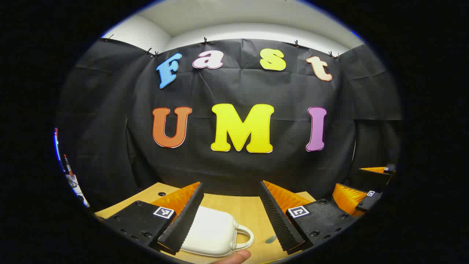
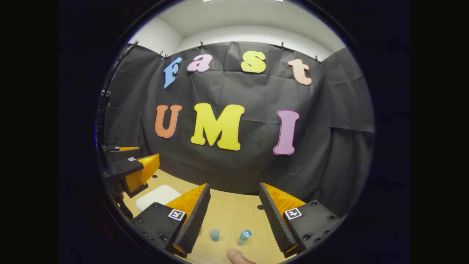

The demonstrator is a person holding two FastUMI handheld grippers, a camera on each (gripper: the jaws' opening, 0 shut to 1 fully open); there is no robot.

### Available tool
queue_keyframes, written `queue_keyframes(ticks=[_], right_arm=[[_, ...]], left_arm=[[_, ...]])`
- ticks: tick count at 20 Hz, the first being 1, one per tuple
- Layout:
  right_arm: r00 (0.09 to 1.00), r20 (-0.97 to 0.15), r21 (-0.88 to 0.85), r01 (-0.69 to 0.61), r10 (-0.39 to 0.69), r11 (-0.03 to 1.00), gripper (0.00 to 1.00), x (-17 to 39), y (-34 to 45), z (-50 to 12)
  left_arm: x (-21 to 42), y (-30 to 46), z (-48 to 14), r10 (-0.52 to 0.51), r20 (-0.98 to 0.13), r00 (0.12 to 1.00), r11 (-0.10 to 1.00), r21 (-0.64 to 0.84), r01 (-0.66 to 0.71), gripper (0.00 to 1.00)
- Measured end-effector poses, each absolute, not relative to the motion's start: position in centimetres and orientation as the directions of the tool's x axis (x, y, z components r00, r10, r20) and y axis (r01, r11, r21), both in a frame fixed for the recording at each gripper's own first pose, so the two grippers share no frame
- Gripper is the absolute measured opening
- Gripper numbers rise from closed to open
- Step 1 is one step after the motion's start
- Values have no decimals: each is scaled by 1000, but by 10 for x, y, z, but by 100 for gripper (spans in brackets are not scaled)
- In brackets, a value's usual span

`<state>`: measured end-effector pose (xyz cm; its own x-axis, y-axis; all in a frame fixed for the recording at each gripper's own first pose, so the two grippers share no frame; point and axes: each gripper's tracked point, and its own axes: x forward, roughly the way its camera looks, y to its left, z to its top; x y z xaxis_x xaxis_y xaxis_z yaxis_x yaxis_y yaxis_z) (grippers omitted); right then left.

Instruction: First open the suitcase, pack the skin care products into it, and then close the suitcase.

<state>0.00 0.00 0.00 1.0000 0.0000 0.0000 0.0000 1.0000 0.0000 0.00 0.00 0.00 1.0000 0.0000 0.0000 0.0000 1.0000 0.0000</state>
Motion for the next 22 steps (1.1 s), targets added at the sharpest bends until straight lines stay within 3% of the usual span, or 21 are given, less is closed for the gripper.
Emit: queue_keyframes(ticks=[1, 14, 22], right_arm=[[1000, 3, 0, 3, -3, 1000, 79, 0, -3, 0], [1000, -23, -12, 21, -21, 1000, 80, -4, -20, -13], [998, -45, -21, 41, -42, 999, 80, -5, -32, -25]], left_arm=[[0, -3, 0, -5, -1, 1000, 1000, 0, 5, 96], [-3, -22, -19, -32, -51, 998, 999, -14, 32, 96], [1, -28, -33, -38, -43, 998, 997, 63, 40, 97]])
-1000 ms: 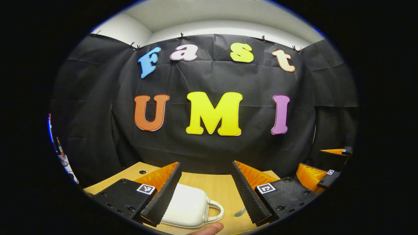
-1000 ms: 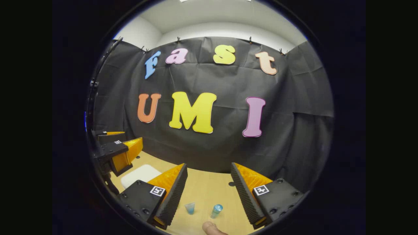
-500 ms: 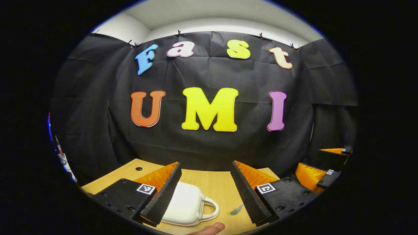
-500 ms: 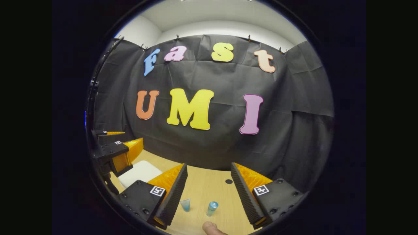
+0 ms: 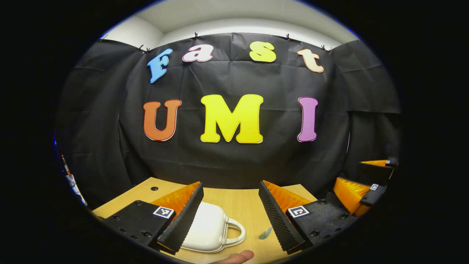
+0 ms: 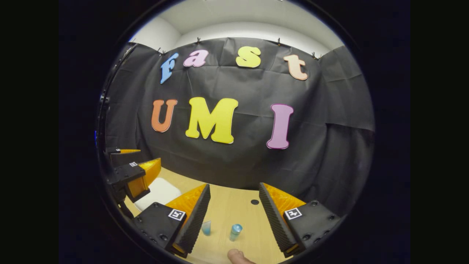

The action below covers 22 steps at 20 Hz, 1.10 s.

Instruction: First open the suitcase, pack the skin care products into it, and then close the suitcase.

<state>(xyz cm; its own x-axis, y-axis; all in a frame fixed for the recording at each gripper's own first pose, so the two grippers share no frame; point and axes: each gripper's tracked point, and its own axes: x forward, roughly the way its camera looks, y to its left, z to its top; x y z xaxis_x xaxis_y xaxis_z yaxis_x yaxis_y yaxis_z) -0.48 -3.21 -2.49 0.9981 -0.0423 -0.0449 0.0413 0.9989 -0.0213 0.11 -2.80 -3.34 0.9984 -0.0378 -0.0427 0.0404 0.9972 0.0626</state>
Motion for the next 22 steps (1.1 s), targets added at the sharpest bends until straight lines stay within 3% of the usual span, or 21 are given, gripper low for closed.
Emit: queue_keyframes(ticks=[10, 15, 22], right_arm=[[960, -181, -51, 206, -212, 977, 79, -23, -133, -97], [958, -238, -53, 151, -159, 987, 79, -28, -146, -131], [951, -297, -19, 80, -82, 997, 79, -11, -177, -170]], left_arm=[[5, -59, -188, -112, -204, 972, 920, 348, 179, 99], [16, -67, -264, -98, -294, 951, 749, 607, 265, 97], [42, -43, -297, 78, -295, 952, 443, 866, 232, 96]])
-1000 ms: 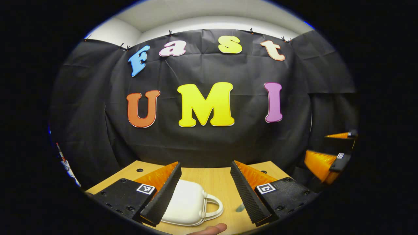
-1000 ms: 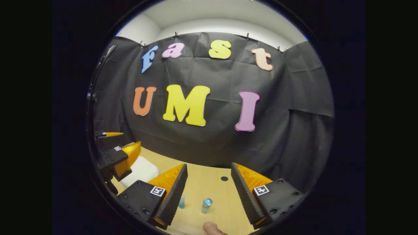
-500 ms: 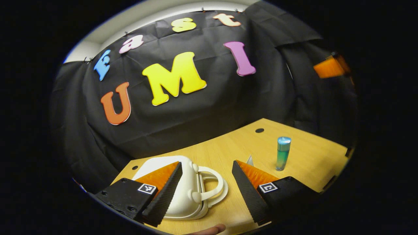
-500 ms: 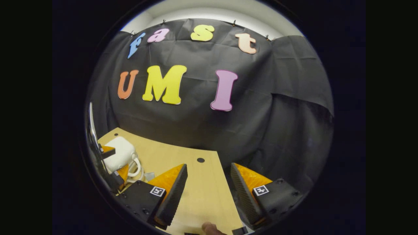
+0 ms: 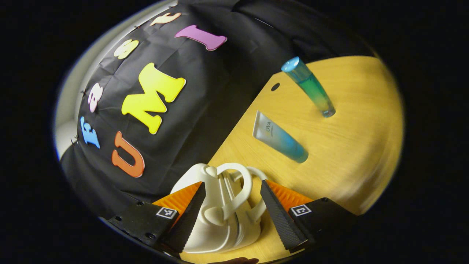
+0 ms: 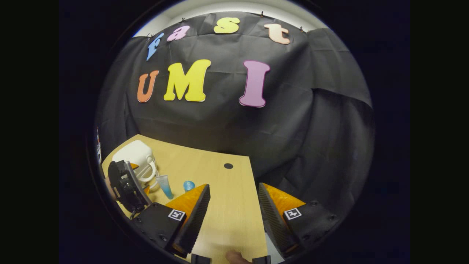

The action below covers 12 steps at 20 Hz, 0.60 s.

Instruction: First open the suitcase, pack the skin care products into it, and then close the suitcase.

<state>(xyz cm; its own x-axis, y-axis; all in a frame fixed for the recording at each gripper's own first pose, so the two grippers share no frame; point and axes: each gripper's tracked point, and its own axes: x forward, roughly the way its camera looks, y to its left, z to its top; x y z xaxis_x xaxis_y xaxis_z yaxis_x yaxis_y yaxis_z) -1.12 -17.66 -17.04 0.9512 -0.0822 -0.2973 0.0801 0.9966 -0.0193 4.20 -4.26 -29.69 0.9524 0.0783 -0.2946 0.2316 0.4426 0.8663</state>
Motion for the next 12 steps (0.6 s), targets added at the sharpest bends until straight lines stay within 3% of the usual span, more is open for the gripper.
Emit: queue_keyframes(ticks=[3, 5, 7, 8, 9, 11, 12], right_arm=[[951, -308, -12, 36, -38, 999, 79, -5, -182, -181], [951, -310, -19, 9, -14, 1000, 79, 0, -181, -186], [952, -307, -25, -9, 1, 1000, 79, 3, -179, -187], [951, -309, -31, -8, -2, 999, 79, 5, -179, -188], [950, -312, -34, -8, -3, 999, 80, 5, -178, -190], [950, -312, -44, 11, -24, 999, 79, 4, -176, -189], [950, -312, -48, 22, -36, 999, 80, 3, -175, -187]], left_arm=[[55, -33, -304, 147, -272, 951, 281, 933, 223, 93], [57, -31, -309, 175, -270, 947, 206, 950, 232, 85], [66, -30, -311, 191, -279, 941, 151, 956, 252, 64], [67, -28, -313, 201, -292, 935, 136, 954, 269, 59], [67, -28, -317, 210, -312, 927, 133, 948, 289, 43], [69, -28, -314, 215, -309, 926, 121, 950, 289, 27], [66, -29, -312, 210, -305, 929, 123, 951, 284, 23]])
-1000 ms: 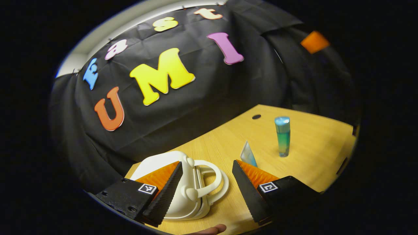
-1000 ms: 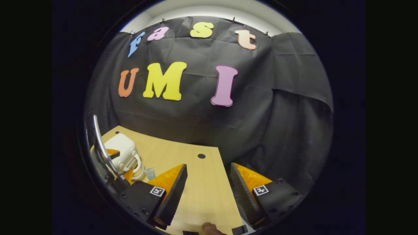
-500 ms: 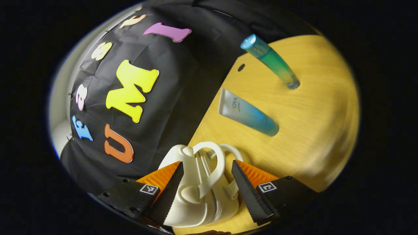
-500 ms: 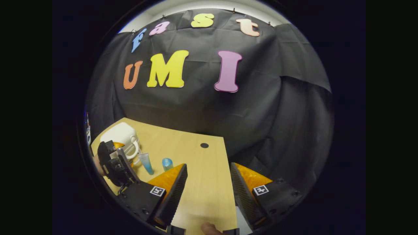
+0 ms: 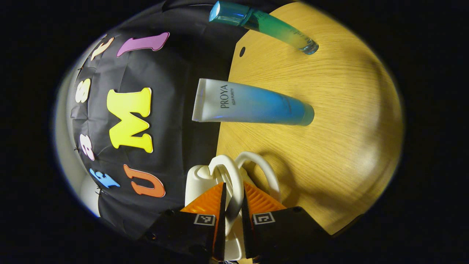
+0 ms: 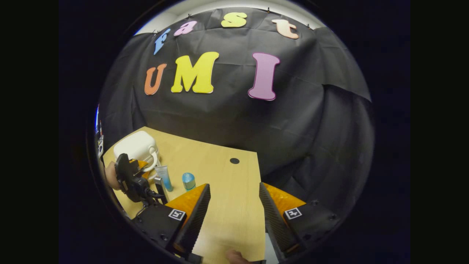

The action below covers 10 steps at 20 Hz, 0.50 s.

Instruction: First open the suitcase, pack the skin care products into it, and then close the suitcase.

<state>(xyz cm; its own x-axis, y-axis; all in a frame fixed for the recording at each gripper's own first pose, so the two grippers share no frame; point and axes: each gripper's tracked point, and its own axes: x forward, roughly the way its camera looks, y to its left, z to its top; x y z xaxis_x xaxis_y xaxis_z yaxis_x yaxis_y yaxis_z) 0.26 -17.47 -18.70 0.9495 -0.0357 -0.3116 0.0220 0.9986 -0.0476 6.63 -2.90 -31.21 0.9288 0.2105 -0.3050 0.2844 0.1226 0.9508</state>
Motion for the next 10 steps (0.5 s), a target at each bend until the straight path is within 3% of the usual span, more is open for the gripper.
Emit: queue_keyframes(ticks=[5, 10], right_arm=[[939, -321, -57, 110, -122, 992, 79, -8, -159, -181], [925, -302, -39, 232, -233, 972, 80, -12, -141, -162]], left_arm=[[65, -34, -299, 167, -306, 937, 163, 946, 280, 6], [66, -29, -261, 107, -341, 934, 338, 896, 288, 3]])
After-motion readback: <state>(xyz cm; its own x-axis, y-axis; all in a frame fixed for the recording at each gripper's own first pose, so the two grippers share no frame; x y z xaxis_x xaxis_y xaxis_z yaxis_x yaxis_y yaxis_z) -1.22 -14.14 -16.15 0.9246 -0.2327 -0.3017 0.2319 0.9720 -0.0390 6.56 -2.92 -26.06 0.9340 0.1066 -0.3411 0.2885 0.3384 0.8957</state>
